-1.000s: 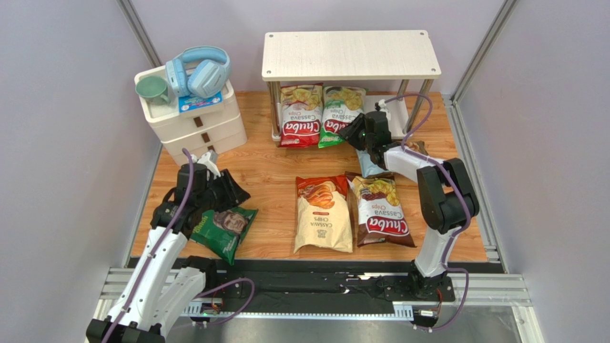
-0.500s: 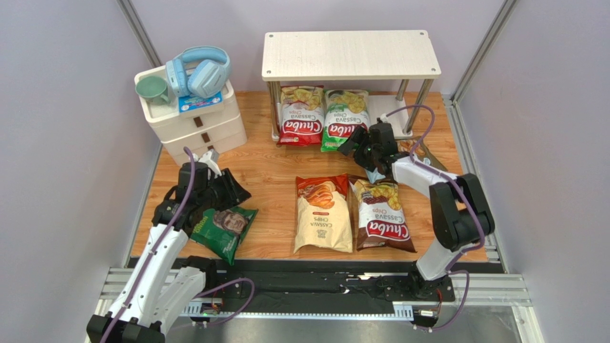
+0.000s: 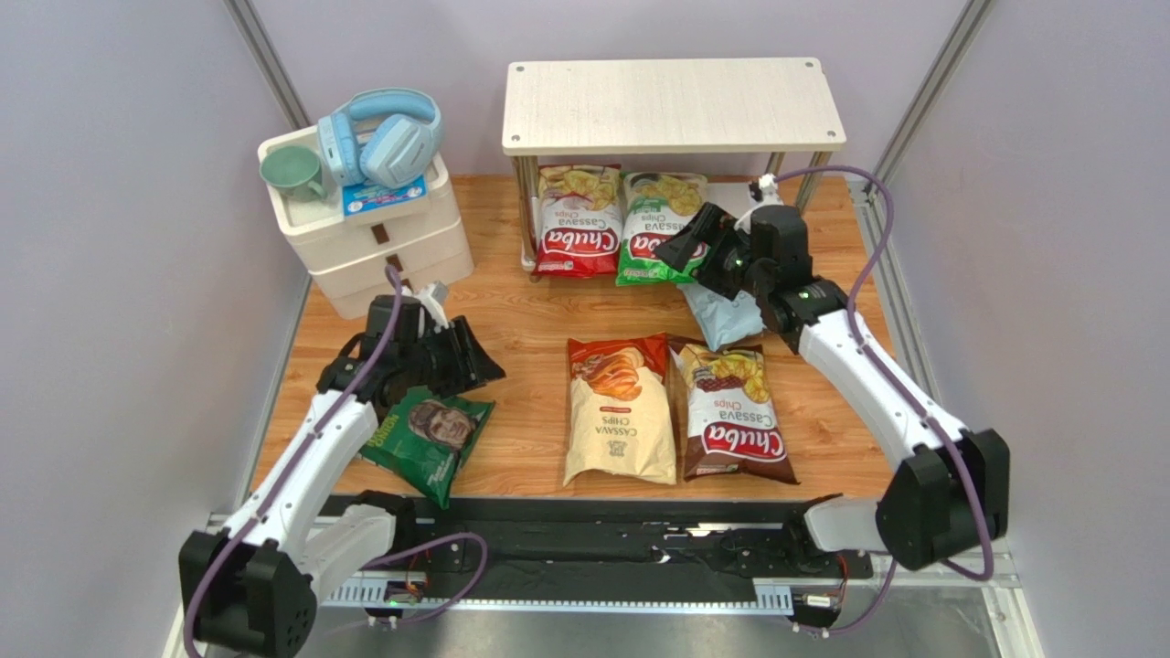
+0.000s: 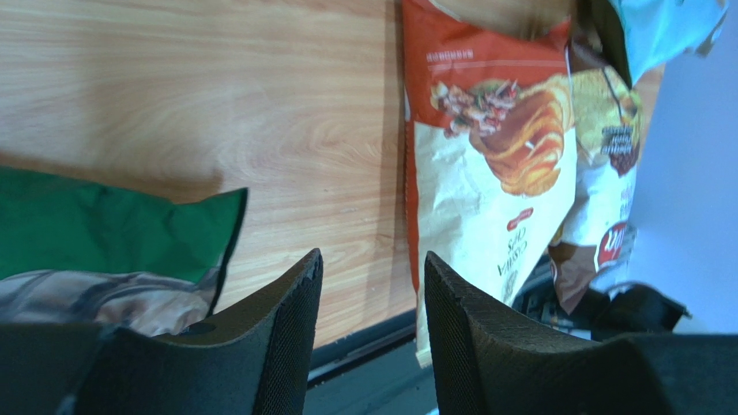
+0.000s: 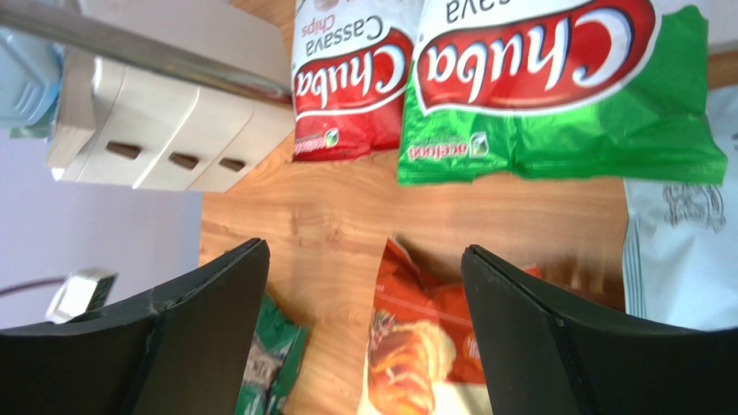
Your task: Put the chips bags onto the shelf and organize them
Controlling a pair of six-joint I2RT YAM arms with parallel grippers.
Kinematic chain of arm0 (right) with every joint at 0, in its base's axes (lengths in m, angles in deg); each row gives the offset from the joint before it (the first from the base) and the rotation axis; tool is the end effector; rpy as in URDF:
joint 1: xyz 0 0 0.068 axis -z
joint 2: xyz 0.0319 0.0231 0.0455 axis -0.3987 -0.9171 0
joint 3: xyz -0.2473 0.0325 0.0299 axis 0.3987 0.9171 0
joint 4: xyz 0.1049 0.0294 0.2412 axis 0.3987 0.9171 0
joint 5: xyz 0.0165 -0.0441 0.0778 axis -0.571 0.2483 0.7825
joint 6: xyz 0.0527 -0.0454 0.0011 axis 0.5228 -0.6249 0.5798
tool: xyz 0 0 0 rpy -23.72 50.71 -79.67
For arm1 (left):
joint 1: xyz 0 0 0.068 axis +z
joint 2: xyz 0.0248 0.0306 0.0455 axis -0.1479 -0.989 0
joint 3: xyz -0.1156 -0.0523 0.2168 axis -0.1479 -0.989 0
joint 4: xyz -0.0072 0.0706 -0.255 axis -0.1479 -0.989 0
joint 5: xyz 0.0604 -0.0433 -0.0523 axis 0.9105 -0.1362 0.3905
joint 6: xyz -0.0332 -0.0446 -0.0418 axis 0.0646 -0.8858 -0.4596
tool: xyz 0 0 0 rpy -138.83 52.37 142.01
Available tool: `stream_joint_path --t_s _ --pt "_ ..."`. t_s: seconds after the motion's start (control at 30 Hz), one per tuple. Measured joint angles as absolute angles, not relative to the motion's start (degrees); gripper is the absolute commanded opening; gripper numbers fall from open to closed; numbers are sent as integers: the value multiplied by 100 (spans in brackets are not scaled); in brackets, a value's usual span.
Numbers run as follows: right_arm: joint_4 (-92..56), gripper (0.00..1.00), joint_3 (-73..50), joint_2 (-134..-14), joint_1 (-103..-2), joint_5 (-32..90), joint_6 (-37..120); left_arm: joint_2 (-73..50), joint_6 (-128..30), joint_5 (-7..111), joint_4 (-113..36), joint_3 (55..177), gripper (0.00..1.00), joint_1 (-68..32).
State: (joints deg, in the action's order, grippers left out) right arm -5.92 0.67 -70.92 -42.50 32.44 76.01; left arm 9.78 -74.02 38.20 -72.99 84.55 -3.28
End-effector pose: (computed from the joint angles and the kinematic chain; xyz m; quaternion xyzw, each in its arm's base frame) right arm 0.3186 0.1212 0.2867 0.1172 0.8428 0.3328 0.4065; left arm 0.2131 -0.0660 0.2203 -0.1288 0.9030 -0.3128 0.2648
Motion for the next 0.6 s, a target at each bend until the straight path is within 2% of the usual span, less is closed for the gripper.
stream_joint_path --t_s 0.37,0.43,0.6 --pt "472 81 924 -4489 -4257 3777 7461 -796 -7444 3023 -6289 8546 57 -1360" --pt "601 79 1075 -4170 -4261 3847 7393 -1133 -7533 2953 -6011 8542 61 -1598" --pt "780 78 1619 -3754 -4349 4026 7334 -1817 -7938 2706 -5067 8302 64 -1909"
